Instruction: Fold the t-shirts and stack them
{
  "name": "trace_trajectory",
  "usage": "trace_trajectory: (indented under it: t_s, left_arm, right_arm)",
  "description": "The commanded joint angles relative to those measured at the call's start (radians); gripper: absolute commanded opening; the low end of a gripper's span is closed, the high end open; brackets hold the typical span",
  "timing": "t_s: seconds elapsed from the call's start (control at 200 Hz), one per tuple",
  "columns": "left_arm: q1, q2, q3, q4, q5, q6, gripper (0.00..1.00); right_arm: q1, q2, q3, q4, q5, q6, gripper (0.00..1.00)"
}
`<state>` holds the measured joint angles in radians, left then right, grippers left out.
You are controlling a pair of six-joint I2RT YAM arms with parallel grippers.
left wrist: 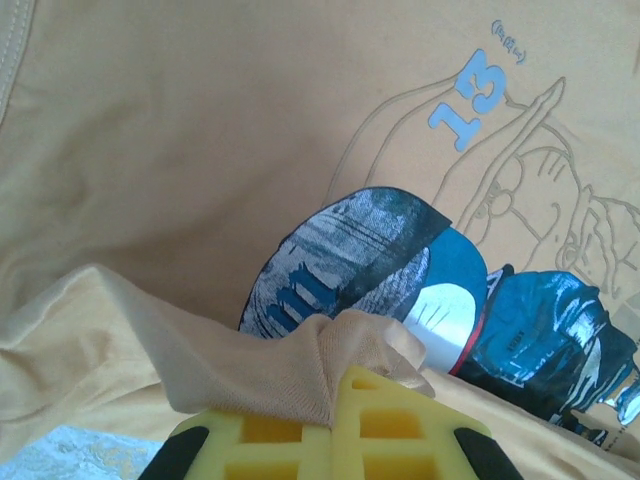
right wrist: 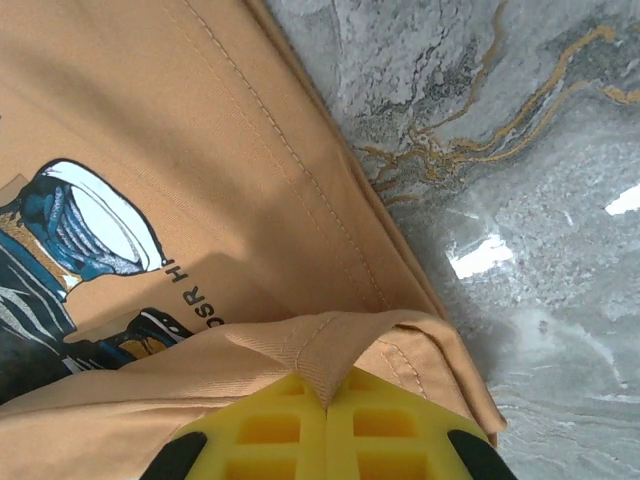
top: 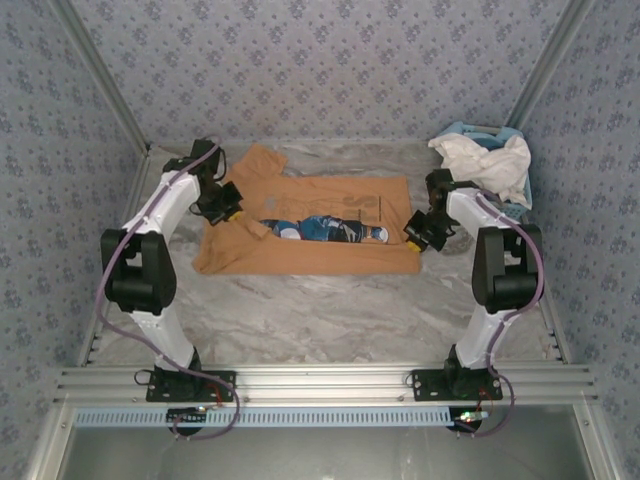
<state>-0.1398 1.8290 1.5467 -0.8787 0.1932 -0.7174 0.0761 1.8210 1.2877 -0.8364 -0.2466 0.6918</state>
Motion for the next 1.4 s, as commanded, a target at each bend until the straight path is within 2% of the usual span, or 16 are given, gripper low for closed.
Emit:
trace_trajectory:
  t_s: [0.0,0.505,0.565,0.585,0.615,0.65,0.675,0.754,0.799,0.924,1.039,1.184,1.279,1.394]
  left_arm:
    - [0.014,0.03,0.052,-0.016,-0.015,0.039,0.0]
    - [0.024,0.171,0.19,-0.046,-0.08,0.098,0.0]
    - [0.027,0.178,0.206,-0.06,-0.098,0.105,0.0]
    - [0.028,0.182,0.21,-0.066,-0.1,0.108,0.04]
    - [0.034,0.185,0.216,-0.077,-0.105,0.109,0.17]
    - [0.041,0.184,0.218,-0.087,-0.111,0.109,0.35]
    - [0.046,0.18,0.215,-0.09,-0.113,0.11,0.42]
    - [0.059,0.137,0.185,-0.089,-0.117,0.116,0.54]
    - [0.064,0.092,0.149,-0.09,-0.128,0.118,0.56]
    - [0.096,-0.052,-0.038,-0.092,-0.125,0.094,0.55]
    - [0.154,-0.149,-0.243,-0.052,-0.032,0.073,0.5]
    - [0.174,-0.151,-0.34,-0.034,0.028,0.105,0.49]
    - [0.177,-0.116,-0.345,-0.075,-0.028,0.125,0.46]
    - [0.193,-0.097,-0.363,-0.048,-0.089,0.145,0.43]
  right_arm:
    - [-0.008,0.027,0.037,-0.002,0.024,0.01,0.0]
    - [-0.011,0.105,0.108,0.006,0.029,0.002,0.0]
    - [-0.013,0.112,0.126,0.006,0.027,-0.008,0.18]
    - [-0.014,0.115,0.13,0.004,0.027,-0.01,0.25]
    - [-0.017,0.117,0.14,0.0,0.027,-0.018,0.33]
    - [-0.018,0.114,0.149,-0.002,0.029,-0.026,0.4]
    - [-0.019,0.109,0.152,-0.002,0.034,-0.03,0.43]
    - [-0.024,0.081,0.16,-0.02,0.061,-0.046,0.47]
    - [-0.027,0.056,0.155,-0.027,0.072,-0.053,0.48]
    - [-0.008,-0.05,0.064,0.017,0.103,-0.054,0.51]
    - [0.012,-0.129,-0.055,0.064,0.056,-0.054,0.47]
    - [0.024,-0.168,-0.173,0.091,0.006,-0.054,0.47]
    - [0.026,-0.17,-0.213,0.087,-0.006,-0.054,0.48]
    - [0.023,-0.163,-0.243,0.084,-0.003,-0.054,0.5]
